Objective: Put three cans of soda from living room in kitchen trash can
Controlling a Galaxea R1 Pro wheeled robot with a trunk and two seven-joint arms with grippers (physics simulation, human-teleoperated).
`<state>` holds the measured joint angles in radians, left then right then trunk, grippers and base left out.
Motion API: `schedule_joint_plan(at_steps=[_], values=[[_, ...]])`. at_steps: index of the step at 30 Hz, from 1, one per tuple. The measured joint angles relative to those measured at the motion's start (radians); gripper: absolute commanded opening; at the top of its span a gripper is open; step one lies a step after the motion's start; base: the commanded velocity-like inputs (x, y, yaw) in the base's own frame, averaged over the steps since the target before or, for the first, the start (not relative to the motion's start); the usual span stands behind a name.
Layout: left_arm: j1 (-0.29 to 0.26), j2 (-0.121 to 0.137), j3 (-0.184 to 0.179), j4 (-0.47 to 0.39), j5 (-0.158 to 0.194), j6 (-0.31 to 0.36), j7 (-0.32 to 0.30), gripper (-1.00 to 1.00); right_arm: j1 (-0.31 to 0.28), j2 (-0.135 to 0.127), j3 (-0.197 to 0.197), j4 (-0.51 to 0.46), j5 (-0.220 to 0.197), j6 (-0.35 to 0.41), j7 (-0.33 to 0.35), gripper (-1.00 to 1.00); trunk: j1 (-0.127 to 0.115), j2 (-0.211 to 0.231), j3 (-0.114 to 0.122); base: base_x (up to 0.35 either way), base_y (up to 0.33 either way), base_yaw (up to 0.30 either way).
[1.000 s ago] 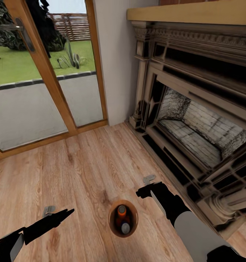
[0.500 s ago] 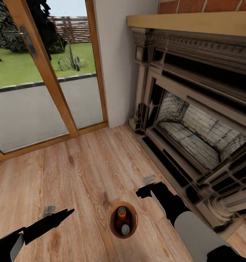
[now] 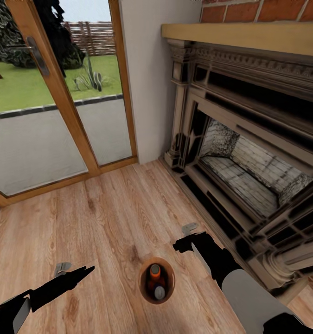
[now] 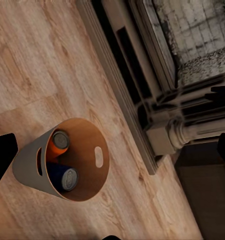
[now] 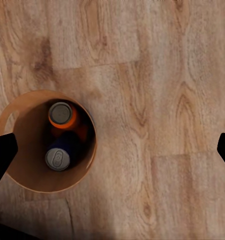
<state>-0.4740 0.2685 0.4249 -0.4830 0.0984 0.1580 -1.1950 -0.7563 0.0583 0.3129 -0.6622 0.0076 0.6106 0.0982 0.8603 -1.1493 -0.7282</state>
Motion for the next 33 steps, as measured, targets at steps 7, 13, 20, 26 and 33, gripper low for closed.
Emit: schedule_joint_plan(at_steps=[7, 13, 20, 26, 33], values=[[0.000, 0.000, 0.000, 0.000, 0.000, 0.000, 0.000, 1.00, 0.000, 0.000, 0.000, 0.000, 0.000, 0.000, 0.000, 1.00, -0.027, 0.049, 0.022, 0.000, 0.000, 0.000], [0.000, 0.000, 0.001, 0.000, 0.000, 0.000, 0.000, 1.00, 0.000, 0.000, 0.000, 0.000, 0.000, 0.000, 0.000, 1.00, -0.031, 0.056, 0.025, 0.000, 0.000, 0.000], [0.000, 0.000, 0.001, 0.004, -0.001, -0.001, 0.001, 1.00, 0.000, 0.000, 0.000, 0.000, 0.000, 0.000, 0.000, 1.00, -0.031, 0.056, 0.025, 0.000, 0.000, 0.000], [0.000, -0.001, 0.002, 0.008, -0.002, -0.001, 0.005, 1.00, 0.000, -0.001, -0.001, 0.001, 0.001, 0.000, 0.000, 1.00, -0.031, 0.056, 0.025, 0.000, 0.000, 0.000], [0.000, -0.006, 0.003, 0.010, -0.003, -0.002, 0.006, 1.00, 0.005, -0.009, -0.004, 0.014, 0.001, -0.001, 0.000, 1.00, -0.031, 0.056, 0.025, 0.000, 0.000, 0.000]])
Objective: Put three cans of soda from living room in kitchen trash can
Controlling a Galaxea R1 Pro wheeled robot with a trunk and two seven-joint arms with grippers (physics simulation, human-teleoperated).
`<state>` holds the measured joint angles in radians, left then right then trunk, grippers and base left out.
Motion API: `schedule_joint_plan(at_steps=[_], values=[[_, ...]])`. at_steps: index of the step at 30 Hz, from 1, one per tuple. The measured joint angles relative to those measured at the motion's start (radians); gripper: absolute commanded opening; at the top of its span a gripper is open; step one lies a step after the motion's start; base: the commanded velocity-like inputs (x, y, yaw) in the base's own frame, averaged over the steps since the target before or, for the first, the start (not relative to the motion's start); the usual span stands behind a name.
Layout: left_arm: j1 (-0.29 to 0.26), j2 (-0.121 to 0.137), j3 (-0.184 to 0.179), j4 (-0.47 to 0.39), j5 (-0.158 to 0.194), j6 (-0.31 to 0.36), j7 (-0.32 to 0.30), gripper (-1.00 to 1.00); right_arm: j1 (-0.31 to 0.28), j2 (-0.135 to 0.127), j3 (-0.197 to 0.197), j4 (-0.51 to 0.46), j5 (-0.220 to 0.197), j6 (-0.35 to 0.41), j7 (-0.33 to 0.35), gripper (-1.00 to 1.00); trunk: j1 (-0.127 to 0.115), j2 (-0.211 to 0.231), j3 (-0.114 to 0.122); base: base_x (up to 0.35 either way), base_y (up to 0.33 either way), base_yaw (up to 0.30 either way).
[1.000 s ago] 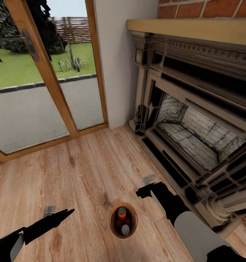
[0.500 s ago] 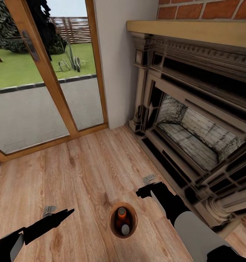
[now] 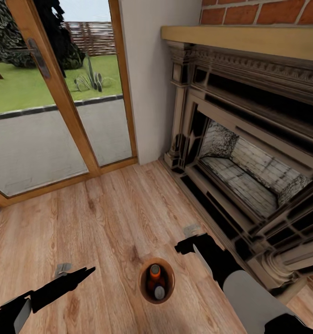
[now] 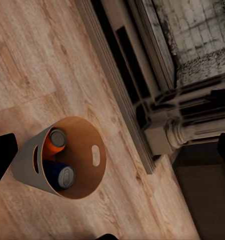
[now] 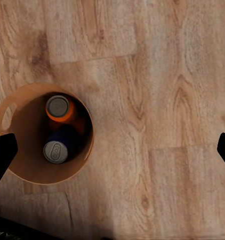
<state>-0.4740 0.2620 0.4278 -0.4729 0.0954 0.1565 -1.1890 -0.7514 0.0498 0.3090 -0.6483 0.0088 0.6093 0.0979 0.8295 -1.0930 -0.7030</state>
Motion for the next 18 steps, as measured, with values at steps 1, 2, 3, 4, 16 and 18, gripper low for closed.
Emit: schedule_joint_plan(at_steps=[1, 2, 3, 4, 16, 18], values=[[0.000, -0.001, 0.000, 0.000, 0.000, 0.000, 0.000, 1.00, 0.001, -0.001, 0.000, 0.008, 0.000, 0.000, 0.000, 1.00, 0.000, 0.000, 0.000, 0.000, 0.000, 0.000], [0.000, -0.002, 0.000, 0.000, 0.000, 0.000, 0.000, 1.00, 0.002, -0.003, 0.000, 0.019, 0.000, -0.001, 0.000, 1.00, 0.000, 0.000, 0.000, 0.000, 0.000, 0.000], [0.000, -0.003, 0.000, 0.000, 0.000, 0.000, 0.000, 1.00, 0.003, -0.005, 0.000, 0.033, 0.000, -0.004, 0.000, 1.00, 0.000, 0.000, 0.001, 0.000, 0.000, 0.000], [0.000, -0.004, 0.000, 0.001, 0.000, 0.000, 0.000, 1.00, 0.004, -0.007, 0.000, 0.051, 0.000, -0.010, 0.000, 1.00, 0.000, 0.000, 0.001, 0.000, 0.000, 0.000], [0.000, 0.002, -0.003, 0.237, -0.029, -0.164, 0.003, 1.00, 0.008, -0.070, -0.002, 0.313, -0.002, -0.204, -0.001, 1.00, 0.000, 0.000, 0.018, 0.000, 0.000, 0.000], [0.001, 0.005, -0.004, 0.273, -0.057, -0.184, 0.004, 1.00, 0.008, -0.080, -0.002, 0.353, -0.003, -0.238, 0.000, 1.00, 0.000, 0.000, 0.021, 0.000, 0.000, 0.000]])
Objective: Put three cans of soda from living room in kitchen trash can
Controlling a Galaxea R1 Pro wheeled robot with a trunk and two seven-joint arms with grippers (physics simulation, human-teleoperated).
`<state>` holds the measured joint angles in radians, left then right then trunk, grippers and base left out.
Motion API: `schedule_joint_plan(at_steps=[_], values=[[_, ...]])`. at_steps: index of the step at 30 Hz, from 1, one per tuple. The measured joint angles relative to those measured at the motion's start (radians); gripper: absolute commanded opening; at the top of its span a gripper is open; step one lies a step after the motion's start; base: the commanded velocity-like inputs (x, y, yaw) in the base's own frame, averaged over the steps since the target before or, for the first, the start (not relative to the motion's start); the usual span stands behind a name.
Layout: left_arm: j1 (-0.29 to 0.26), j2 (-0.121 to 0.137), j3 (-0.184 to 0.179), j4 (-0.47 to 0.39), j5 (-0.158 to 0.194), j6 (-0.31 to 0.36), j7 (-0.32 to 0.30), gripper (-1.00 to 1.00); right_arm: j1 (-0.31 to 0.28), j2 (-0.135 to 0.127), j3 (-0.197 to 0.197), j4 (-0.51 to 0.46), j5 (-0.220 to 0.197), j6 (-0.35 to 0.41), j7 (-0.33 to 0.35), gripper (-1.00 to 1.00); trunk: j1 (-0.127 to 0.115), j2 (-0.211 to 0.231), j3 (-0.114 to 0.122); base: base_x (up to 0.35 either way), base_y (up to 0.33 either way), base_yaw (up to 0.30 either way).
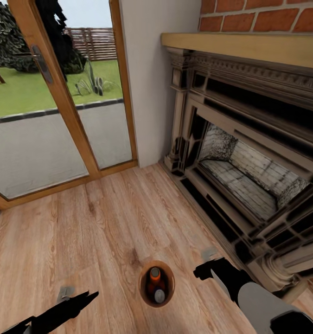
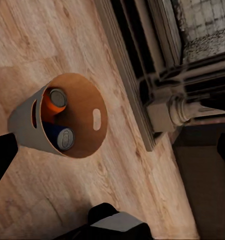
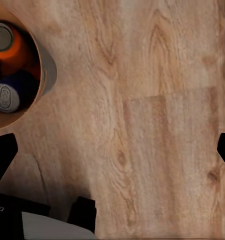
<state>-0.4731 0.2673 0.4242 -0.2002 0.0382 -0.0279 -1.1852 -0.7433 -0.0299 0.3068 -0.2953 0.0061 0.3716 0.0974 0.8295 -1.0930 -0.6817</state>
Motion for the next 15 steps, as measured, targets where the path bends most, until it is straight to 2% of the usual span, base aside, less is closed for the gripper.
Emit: schedule_joint_plan(at_steps=[1, 2, 5, 6, 7, 8, 12, 13, 15], values=[[0.000, 0.002, 0.000, 0.015, -0.018, -0.009, 0.000, 1.00, 0.000, -0.004, 0.000, 0.022, 0.000, -0.021, 0.000, 1.00, 0.000, 0.000, 0.002, 0.000, 0.000, 0.000], [0.000, 0.005, -0.002, 0.042, -0.061, -0.021, 0.001, 1.00, 0.001, -0.012, 0.000, 0.072, 0.000, -0.067, 0.001, 1.00, 0.000, 0.000, 0.003, 0.000, 0.000, 0.000], [0.001, 0.008, -0.001, 0.076, -0.127, -0.033, 0.001, 1.00, 0.001, -0.025, 0.000, 0.151, -0.002, -0.127, 0.002, 1.00, 0.000, 0.000, 0.008, 0.000, 0.000, 0.000], [0.001, 0.009, -0.002, 0.093, -0.168, -0.037, 0.002, 1.00, 0.004, -0.036, 0.000, 0.195, -0.003, -0.161, 0.002, 1.00, 0.000, 0.000, 0.010, 0.000, 0.000, 0.000], [0.001, 0.009, -0.001, 0.100, -0.189, -0.038, 0.002, 1.00, 0.006, -0.042, 0.000, 0.217, -0.004, -0.178, 0.003, 1.00, 0.000, 0.000, 0.011, 0.000, 0.000, 0.000], [0.002, 0.009, -0.002, 0.111, -0.227, -0.040, 0.002, 1.00, 0.013, -0.055, 0.000, 0.247, -0.006, -0.210, 0.004, 1.00, 0.000, 0.000, 0.013, 0.000, 0.000, 0.000], [0.002, 0.010, 0.000, 0.124, -0.297, -0.043, 0.010, 1.00, 0.032, -0.080, 0.000, 0.281, -0.010, -0.256, 0.013, 1.00, 0.000, 0.000, 0.020, 0.000, 0.000, 0.000], [0.004, 0.010, -0.001, 0.127, -0.327, -0.043, 0.019, 1.00, 0.042, -0.090, -0.001, 0.289, -0.016, -0.267, 0.032, 1.00, 0.000, 0.000, 0.021, 0.000, 0.000, 0.000], [0.004, 0.010, 0.000, 0.129, -0.358, -0.044, 0.032, 1.00, 0.051, -0.099, -0.002, 0.296, -0.027, -0.275, 0.072, 1.00, 0.000, 0.000, 0.024, 0.000, 0.000, 0.000]])
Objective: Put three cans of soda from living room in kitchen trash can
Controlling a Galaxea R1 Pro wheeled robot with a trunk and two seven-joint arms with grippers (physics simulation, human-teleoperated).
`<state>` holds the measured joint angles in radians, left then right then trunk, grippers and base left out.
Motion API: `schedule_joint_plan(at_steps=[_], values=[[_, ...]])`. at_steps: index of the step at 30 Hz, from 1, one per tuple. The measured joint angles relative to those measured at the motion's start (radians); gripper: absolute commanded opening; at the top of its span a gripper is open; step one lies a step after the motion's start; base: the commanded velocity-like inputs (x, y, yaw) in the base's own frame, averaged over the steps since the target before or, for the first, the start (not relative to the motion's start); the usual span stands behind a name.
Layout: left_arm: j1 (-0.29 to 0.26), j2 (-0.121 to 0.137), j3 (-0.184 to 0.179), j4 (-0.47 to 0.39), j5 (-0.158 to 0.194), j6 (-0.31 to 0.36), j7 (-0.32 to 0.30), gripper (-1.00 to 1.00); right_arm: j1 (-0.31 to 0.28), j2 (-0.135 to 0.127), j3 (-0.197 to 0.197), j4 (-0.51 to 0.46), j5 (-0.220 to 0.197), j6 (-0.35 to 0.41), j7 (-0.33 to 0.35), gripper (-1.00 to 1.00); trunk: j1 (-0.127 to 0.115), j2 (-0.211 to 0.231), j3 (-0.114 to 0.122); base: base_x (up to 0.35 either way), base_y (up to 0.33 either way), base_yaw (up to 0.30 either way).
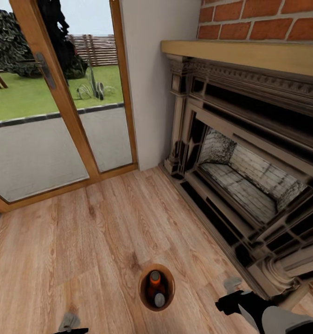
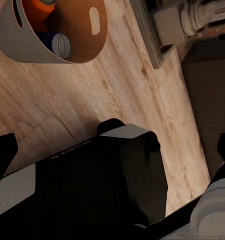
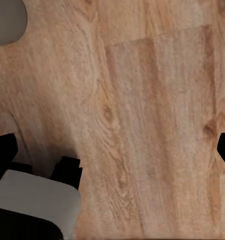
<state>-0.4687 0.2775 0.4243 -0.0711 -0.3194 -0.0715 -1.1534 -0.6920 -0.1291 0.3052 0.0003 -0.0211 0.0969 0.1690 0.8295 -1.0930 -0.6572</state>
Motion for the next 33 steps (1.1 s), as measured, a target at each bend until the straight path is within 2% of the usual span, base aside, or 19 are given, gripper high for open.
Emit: schedule_joint_plan(at_steps=[1, 2, 3, 6, 10, 13, 17, 24, 33], values=[[0.001, 0.000, -0.001, 0.001, -0.034, 0.000, 0.017, 1.00, 0.007, -0.016, 0.000, 0.004, -0.021, -0.003, 0.062, 1.00, 0.000, 0.000, 0.002, 0.000, 0.000, 0.000], [0.001, 0.000, 0.000, 0.002, -0.053, 0.000, 0.027, 1.00, 0.010, -0.025, -0.001, 0.007, -0.035, -0.004, 0.098, 1.00, 0.000, 0.000, 0.003, 0.000, 0.000, 0.000], [0.002, -0.001, -0.001, 0.003, -0.090, 0.000, 0.043, 1.00, 0.014, -0.043, -0.001, 0.018, -0.063, -0.005, 0.168, 1.00, 0.000, 0.000, 0.005, 0.000, 0.000, 0.000], [0.003, -0.002, 0.000, 0.004, -0.151, 0.001, 0.062, 1.00, 0.020, -0.072, -0.001, 0.039, -0.107, -0.005, 0.284, 1.00, 0.000, 0.000, 0.010, 0.000, 0.000, 0.000], [0.004, -0.002, 0.001, 0.020, -0.181, 0.001, 0.071, 1.00, 0.057, -0.095, 0.001, 0.049, -0.127, -0.004, 0.355, 1.00, 0.000, 0.000, 0.016, 0.000, 0.000, 0.000], [0.004, -0.003, 0.002, 0.027, -0.189, 0.001, 0.073, 1.00, 0.083, -0.103, -0.001, 0.051, -0.133, -0.004, 0.391, 1.00, 0.000, 0.000, 0.021, 0.000, 0.000, 0.000], [0.004, -0.003, 0.000, 0.034, -0.197, 0.002, 0.072, 1.00, 0.147, -0.120, 0.003, 0.053, -0.136, -0.004, 0.482, 1.00, 0.000, 0.000, 0.027, 0.000, 0.000, 0.000], [0.010, -0.004, -0.002, 0.036, -0.198, 0.002, 0.074, 1.00, 0.196, -0.124, 0.001, 0.053, -0.138, -0.005, 0.502, 1.00, 0.000, 0.000, 0.039, 0.000, 0.000, 0.000], [0.047, -0.006, -0.003, 0.036, -0.199, 0.002, 0.077, 1.00, 0.251, -0.125, 0.002, 0.053, -0.138, -0.009, 0.498, 1.00, 0.000, 0.000, 0.053, 0.000, 0.000, 0.000]])
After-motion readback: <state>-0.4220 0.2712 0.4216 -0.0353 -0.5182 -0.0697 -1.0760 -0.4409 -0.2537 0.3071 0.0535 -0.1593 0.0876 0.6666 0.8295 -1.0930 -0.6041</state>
